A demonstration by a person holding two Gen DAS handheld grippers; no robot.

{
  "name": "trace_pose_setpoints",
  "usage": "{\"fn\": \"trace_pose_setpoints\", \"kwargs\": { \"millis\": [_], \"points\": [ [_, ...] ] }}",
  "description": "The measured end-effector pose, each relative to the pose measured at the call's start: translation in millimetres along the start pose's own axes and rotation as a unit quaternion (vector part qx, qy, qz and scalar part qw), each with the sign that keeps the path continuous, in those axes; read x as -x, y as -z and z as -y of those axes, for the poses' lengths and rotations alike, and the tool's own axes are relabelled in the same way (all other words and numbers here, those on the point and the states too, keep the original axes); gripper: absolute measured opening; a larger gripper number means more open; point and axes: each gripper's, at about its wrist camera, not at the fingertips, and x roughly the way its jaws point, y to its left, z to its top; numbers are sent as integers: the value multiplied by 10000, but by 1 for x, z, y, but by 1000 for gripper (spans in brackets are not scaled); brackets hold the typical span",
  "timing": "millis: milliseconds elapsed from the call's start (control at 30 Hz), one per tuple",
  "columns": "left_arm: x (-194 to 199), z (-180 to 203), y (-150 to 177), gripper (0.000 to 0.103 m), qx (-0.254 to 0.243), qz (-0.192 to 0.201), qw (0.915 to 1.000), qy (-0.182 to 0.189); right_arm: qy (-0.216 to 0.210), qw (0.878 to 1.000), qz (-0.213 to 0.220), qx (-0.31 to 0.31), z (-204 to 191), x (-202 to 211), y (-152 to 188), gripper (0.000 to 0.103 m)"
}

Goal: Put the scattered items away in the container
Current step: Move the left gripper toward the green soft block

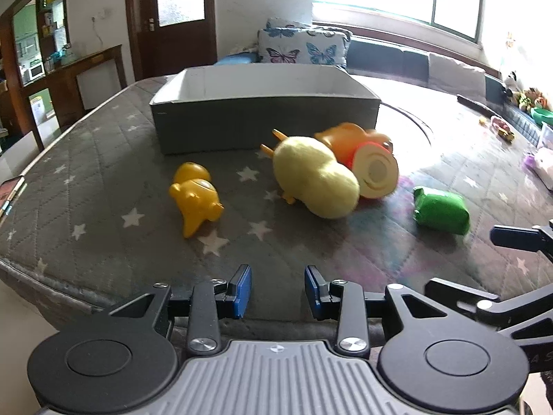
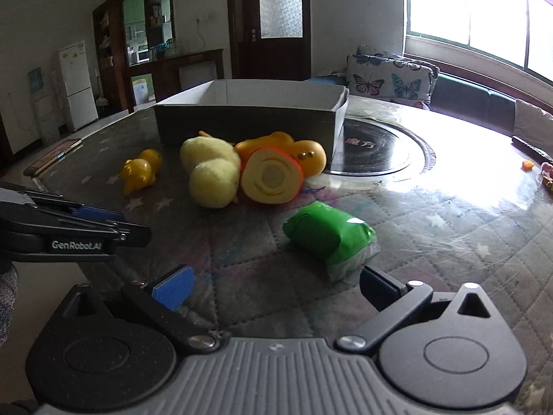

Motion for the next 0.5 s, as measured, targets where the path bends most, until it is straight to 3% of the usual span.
{"fn": "trace_pose_setpoints", "kwargs": {
  "millis": [233,500],
  "points": [
    [1,7,3,37,-29,-102,9999,11,-164,9998,90,-29,-7,6,6,103],
    [2,9,4,37,-31,-164,9998,83,-307,9995,-109,-34,-10,4,4,103]
  ]
}}
